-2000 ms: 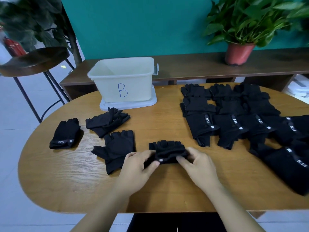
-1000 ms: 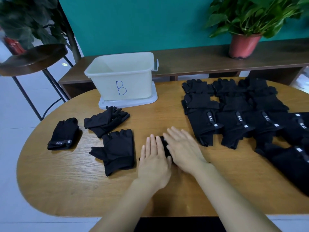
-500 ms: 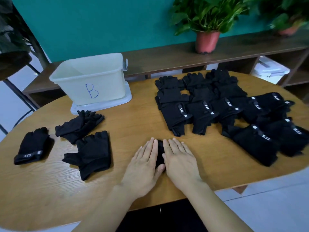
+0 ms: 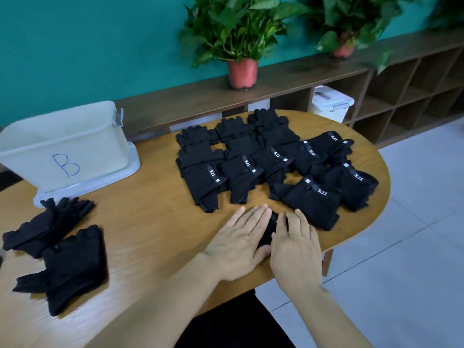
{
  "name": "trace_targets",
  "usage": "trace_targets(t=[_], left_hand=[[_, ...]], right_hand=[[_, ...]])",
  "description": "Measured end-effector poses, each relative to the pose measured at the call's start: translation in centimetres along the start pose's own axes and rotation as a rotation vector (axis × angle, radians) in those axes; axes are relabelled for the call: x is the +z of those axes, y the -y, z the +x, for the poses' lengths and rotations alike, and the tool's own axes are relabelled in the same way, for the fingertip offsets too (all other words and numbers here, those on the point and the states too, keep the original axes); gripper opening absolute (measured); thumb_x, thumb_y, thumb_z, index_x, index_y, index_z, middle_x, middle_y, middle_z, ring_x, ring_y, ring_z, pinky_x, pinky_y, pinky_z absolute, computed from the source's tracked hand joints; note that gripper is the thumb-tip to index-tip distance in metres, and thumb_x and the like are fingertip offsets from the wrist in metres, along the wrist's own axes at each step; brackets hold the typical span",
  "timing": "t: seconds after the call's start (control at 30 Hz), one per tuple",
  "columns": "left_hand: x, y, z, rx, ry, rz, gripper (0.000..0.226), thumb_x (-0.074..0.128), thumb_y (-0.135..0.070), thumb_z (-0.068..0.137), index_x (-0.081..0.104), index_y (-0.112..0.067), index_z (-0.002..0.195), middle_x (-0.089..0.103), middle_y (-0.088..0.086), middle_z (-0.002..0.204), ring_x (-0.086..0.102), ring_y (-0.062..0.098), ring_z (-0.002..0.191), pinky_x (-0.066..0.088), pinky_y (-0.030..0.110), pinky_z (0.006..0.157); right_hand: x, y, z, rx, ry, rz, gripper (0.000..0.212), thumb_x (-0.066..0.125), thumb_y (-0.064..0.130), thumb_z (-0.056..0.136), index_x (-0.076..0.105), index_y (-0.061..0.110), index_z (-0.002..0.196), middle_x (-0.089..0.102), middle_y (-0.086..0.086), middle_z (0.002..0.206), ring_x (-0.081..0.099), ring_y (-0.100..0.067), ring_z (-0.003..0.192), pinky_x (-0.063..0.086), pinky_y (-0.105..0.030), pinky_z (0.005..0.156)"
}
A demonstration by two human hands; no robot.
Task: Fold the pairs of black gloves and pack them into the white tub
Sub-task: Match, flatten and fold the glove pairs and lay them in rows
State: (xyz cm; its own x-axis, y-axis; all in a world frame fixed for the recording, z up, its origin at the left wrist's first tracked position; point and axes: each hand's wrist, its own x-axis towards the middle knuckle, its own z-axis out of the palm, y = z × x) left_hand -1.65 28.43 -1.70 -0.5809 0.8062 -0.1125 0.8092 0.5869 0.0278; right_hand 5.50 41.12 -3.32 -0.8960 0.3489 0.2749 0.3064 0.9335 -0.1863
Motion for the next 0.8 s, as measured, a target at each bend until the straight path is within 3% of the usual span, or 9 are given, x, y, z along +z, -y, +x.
trace_targets(t=[0.2,0.3,0.4,0.47,0.53,0.67,0.8], left_hand=[[-0.7,0.6,2.8,0.124,-0.051,0.125,0.066,0.015,-0.047,0.107,-0.018,-0.018,0.155,-0.022,-0.004,0.164,-0.03,0.009,0.146,-0.019,0.035,0.121],[-1.0,0.4,3.0,0.098,-0.124,0.146,0.064,0.017,-0.042,0.105,-0.005,-0.016,0.159,-0.013,-0.001,0.166,-0.021,0.014,0.151,-0.012,0.036,0.122],[-0.9,-1.0,1.5,-0.062,-0.348,0.081,0.058,0.029,-0.039,0.102,0.037,-0.011,0.152,0.03,0.005,0.161,0.023,0.021,0.15,0.023,0.039,0.12],[0.1,-1.9,0.3,-0.154,-0.467,-0.038,0.052,0.037,-0.042,0.1,0.058,-0.011,0.136,0.054,0.004,0.142,0.05,0.022,0.131,0.048,0.038,0.101],[1.0,-2.4,-0.3,-0.178,-0.45,-0.101,0.055,0.038,-0.049,0.098,0.066,-0.012,0.127,0.062,0.005,0.134,0.059,0.022,0.121,0.056,0.033,0.086],[1.6,-2.4,0.4,-0.122,-0.331,-0.124,0.062,0.028,-0.053,0.1,0.057,-0.014,0.139,0.047,0.007,0.151,0.04,0.02,0.142,0.047,0.03,0.101],[0.9,-1.9,1.3,-0.085,-0.205,-0.168,0.08,0.005,-0.062,0.092,0.024,-0.018,0.157,0.008,0.0,0.165,-0.004,0.007,0.15,0.013,0.024,0.12]], right_hand=[[0.3,-1.5,0.0,0.056,-0.119,0.01,0.052,0.036,0.027,0.09,0.064,-0.006,0.119,0.06,-0.02,0.123,0.052,-0.038,0.12,0.044,-0.051,0.094],[0.2,-2.2,-0.4,0.02,-0.175,0.066,0.054,0.037,0.035,0.092,0.065,0.001,0.123,0.061,-0.016,0.127,0.052,-0.034,0.121,0.038,-0.048,0.096],[0.2,-3.0,-0.7,-0.02,-0.204,0.08,0.055,0.039,0.039,0.091,0.066,0.005,0.123,0.063,-0.012,0.127,0.055,-0.031,0.118,0.034,-0.045,0.095],[0.4,-3.3,-0.7,-0.033,-0.219,0.082,0.053,0.04,0.038,0.091,0.067,0.005,0.123,0.065,-0.011,0.127,0.056,-0.03,0.115,0.035,-0.043,0.094],[0.8,-3.4,-0.5,-0.035,-0.247,0.085,0.051,0.041,0.035,0.092,0.068,0.004,0.121,0.066,-0.01,0.124,0.056,-0.029,0.112,0.036,-0.042,0.091],[0.9,-3.4,-0.3,-0.019,-0.311,0.062,0.046,0.042,0.029,0.092,0.07,0.002,0.117,0.069,-0.011,0.118,0.056,-0.031,0.109,0.037,-0.042,0.087],[0.8,-3.5,0.2,-0.014,-0.302,0.029,0.045,0.045,0.03,0.091,0.071,0.001,0.115,0.068,-0.012,0.116,0.049,-0.034,0.124,0.036,-0.048,0.099]])
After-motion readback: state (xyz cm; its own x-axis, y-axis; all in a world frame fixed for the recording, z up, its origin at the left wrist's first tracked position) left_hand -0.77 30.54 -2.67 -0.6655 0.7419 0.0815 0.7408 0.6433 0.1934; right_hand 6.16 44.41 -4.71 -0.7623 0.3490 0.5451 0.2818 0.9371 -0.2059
